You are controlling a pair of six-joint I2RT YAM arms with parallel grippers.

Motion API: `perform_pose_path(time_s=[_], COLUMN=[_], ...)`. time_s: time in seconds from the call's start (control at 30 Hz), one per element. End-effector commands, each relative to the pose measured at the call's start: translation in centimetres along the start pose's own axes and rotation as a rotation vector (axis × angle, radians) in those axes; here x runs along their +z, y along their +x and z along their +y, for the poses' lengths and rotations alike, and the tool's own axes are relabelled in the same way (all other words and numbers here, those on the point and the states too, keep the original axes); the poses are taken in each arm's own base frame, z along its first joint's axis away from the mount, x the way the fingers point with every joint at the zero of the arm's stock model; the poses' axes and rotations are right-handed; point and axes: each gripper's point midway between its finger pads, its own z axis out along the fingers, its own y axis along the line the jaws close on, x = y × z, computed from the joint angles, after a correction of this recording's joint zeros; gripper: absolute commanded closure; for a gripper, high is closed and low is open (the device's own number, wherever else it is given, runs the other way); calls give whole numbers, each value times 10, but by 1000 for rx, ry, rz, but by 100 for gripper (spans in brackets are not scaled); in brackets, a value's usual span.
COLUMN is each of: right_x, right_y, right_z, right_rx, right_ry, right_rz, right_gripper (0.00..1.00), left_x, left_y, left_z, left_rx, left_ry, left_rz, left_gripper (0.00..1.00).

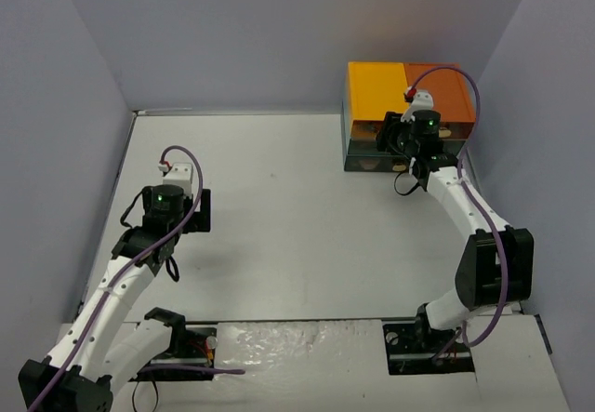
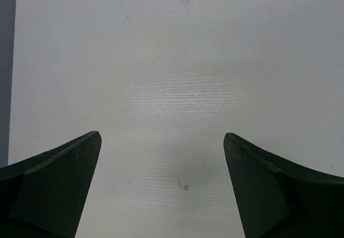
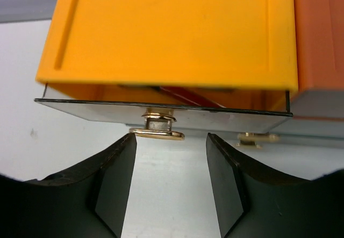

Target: Organize the makeup

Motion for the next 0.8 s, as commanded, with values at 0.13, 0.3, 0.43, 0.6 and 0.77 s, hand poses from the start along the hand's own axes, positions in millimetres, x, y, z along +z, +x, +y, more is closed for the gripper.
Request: perform_pose_path(time_s=[0.13,0.3,0.43,0.6,0.77], right_x=[28,-3,-61,-155,-236], right_y=[-77,-96,-114,-136,-143], right_z=[9,13,16,10,-11], right_rx=[16,-9,-54,-107,-56], right_ry=[-13,-19,-19,36,160], right_rz=[-225,-251,-329,-479,-623], right_gripper=[45,42,29,0,0], left_x=[-5,-6,-12,-39,-84], left_y=[-26,-25,-28,-59,-115], left_z=[-2,-2,-3,2,16], left_rx=[-19,-24,-50,-93,-105], left_ry=[15,15,22,29,16], left_rz=[-86,-81,-82,-153,-278], left_gripper=[3,3,3,3,3])
